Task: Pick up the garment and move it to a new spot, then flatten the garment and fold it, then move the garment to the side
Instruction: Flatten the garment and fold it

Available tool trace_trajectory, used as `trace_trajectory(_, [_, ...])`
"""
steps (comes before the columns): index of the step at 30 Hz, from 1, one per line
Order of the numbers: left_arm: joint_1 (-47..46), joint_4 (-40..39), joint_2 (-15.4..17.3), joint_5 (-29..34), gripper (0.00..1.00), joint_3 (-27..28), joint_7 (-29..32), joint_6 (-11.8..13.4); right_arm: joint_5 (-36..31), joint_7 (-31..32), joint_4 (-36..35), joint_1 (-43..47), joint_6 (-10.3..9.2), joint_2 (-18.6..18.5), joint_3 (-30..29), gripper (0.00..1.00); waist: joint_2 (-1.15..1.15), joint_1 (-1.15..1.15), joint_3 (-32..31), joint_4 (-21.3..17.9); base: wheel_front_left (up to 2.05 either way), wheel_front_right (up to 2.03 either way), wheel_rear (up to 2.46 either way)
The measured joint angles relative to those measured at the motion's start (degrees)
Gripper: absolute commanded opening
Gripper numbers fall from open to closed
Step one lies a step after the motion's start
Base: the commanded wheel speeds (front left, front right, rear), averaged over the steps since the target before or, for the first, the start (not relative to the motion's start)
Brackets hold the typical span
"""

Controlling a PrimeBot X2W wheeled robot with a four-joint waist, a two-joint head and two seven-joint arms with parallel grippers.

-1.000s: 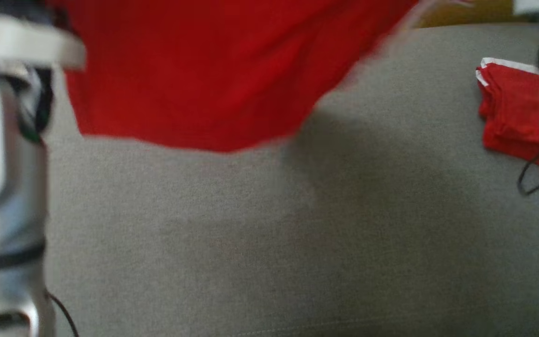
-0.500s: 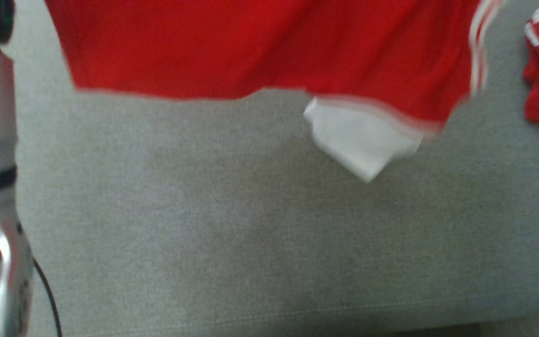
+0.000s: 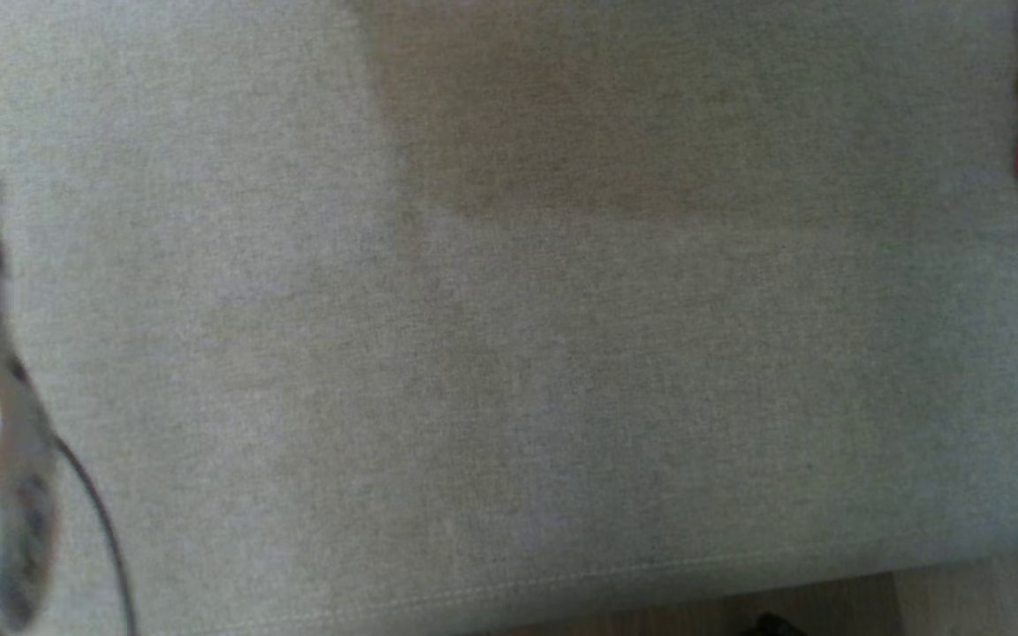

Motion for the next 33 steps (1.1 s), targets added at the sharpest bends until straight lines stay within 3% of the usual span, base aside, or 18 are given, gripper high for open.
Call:
trace_trajectory(4, [10.94, 0.82, -2.04, -3.59, 0.00, 2.87, 0.01, 0.66, 4.37, 0.02, 2.15, 11.48, 0.00, 1.78, 2.36, 0.00, 0.00, -0.01, -0.38, -0.36, 0.00, 0.00, 0.00])
trace_trajectory(13, [39.30, -0.16, -10.07, -8.26, 0.00, 6.58, 0.10, 1.29, 15.38, 0.43, 3.19, 37.45, 0.00, 2.00, 9.66, 0.00, 0.00, -0.02, -5.11, -0.46, 0.00, 0.00, 0.00])
trace_trajectory(20, [53.06, -1.24, -11.22, -10.36, 0.00, 6.95, 0.10, 1.52, 20.42, 3.39, -2.37, 51.32, 0.00, 1.83, 14.15, 0.00, 0.01, -0.02, -10.41, -0.95, 0.00, 0.00, 0.00])
trace_trajectory(33, [69.29, -3.54, -11.20, -14.82, 0.00, 2.97, 0.12, 3.93, 21.89, 10.09, -11.65, 73.55, 0.00, 1.46, 12.05, 0.00, 0.01, -0.02, -20.67, -0.82, 0.00, 0.00, 0.00])
